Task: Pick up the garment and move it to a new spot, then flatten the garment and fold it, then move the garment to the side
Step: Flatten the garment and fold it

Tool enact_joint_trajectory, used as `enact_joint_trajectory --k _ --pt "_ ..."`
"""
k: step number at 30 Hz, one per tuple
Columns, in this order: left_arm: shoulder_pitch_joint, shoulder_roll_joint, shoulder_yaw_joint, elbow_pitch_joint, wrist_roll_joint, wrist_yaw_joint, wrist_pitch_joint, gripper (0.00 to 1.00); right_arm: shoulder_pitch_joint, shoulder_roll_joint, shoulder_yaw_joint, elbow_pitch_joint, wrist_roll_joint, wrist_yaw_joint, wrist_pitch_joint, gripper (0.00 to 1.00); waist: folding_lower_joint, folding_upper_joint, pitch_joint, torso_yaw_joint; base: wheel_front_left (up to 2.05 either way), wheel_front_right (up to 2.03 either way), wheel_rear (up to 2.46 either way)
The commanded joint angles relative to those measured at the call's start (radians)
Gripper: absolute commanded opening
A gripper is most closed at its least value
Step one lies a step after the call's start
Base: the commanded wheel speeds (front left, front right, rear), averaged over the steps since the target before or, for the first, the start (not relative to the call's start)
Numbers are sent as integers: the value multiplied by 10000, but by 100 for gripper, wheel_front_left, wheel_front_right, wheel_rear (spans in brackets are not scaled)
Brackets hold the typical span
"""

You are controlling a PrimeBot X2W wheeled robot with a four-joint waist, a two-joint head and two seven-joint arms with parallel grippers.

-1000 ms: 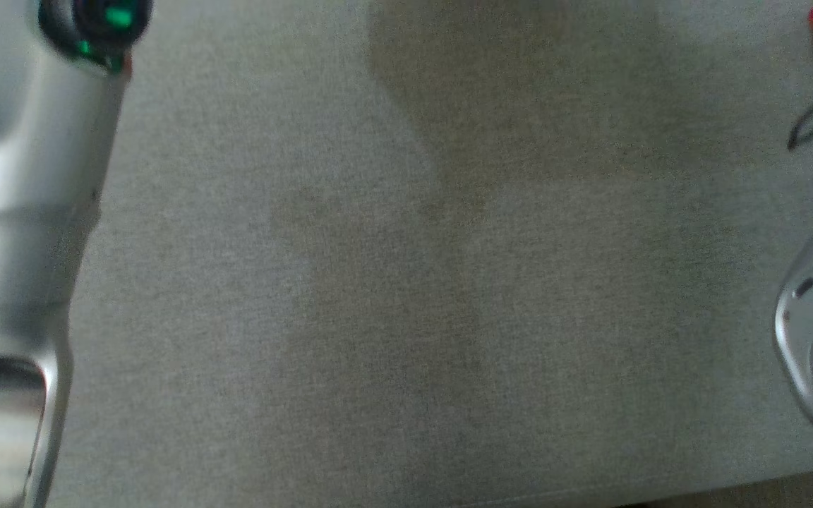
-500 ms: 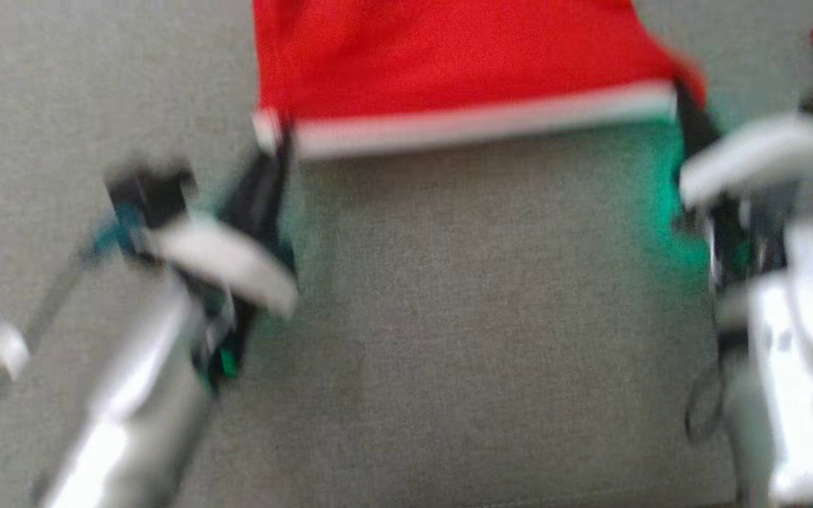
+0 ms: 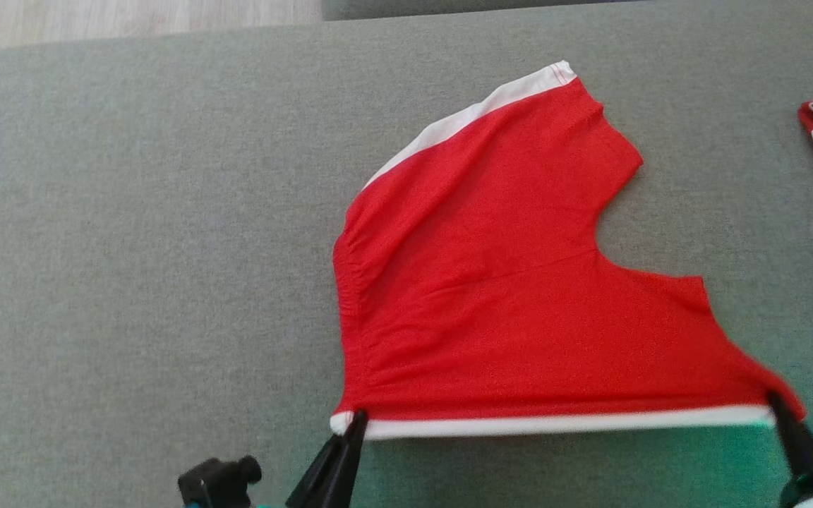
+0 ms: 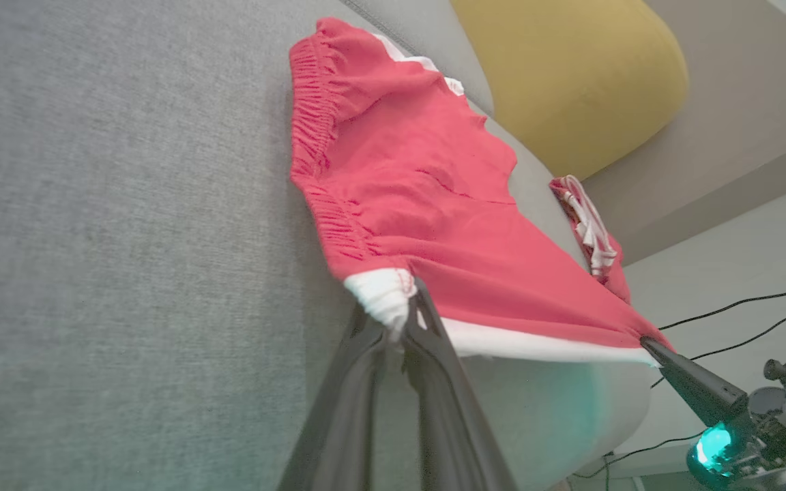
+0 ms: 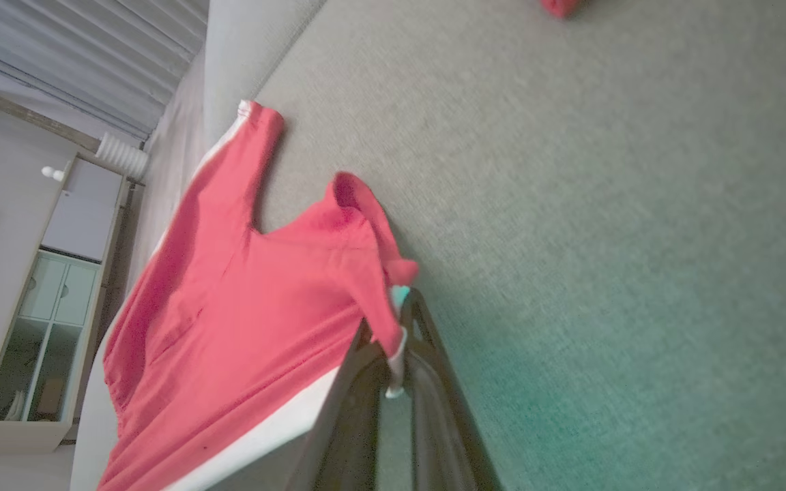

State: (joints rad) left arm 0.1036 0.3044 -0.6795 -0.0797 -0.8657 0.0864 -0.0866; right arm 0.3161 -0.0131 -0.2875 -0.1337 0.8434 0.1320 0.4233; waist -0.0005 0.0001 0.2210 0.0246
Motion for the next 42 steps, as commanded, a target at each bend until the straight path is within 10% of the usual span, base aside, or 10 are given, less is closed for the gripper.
enact_joint_trajectory --k 1,9,24,26,27,28,29,42 --pt "-403 343 676 -495 -177 207 -64 0 -560 -371 -501 -721 62 -13 -119 0 5 -1 48 56 0 0 0" --pt "-2070 -426 1239 -1202 -1603 130 1006 0 -4031 -371 -75 -769 -733 -13 1199 0 5 -1 715 587 0 0 0" --pt "-6920 -2266 1172 2780 -2114 757 2310 0 -10757 -371 -384 4537 -4407 -13 1864 0 5 -1 2043 2069 0 0 0" --pt "-7147 -2361 1042 3201 -2185 640 2279 39 -11124 -371 -398 5029 -4647 -13 1620 0 5 -1 2092 2071 0 0 0" --pt "-7147 -2361 1042 3201 -2185 640 2279 39 -11124 -371 -398 5029 -4647 -13 1620 0 5 -1 2092 2071 0 0 0" --pt "-7230 -2394 988 3366 -2201 591 2220 85 -11259 -371 -368 5202 -4788 -13 1430 34 5 -1 2111 2067 0 0 0" --pt "-7309 -2416 919 3525 -2183 567 2172 100 -11351 -371 -303 5336 -4918 -13 1249 100 5 -1 2130 2061 0 0 0" --pt "-6425 -1075 151 2031 490 542 -592 100 -9881 -860 850 4445 -6996 -13 311 100 5 -1 2104 1869 0 0 0"
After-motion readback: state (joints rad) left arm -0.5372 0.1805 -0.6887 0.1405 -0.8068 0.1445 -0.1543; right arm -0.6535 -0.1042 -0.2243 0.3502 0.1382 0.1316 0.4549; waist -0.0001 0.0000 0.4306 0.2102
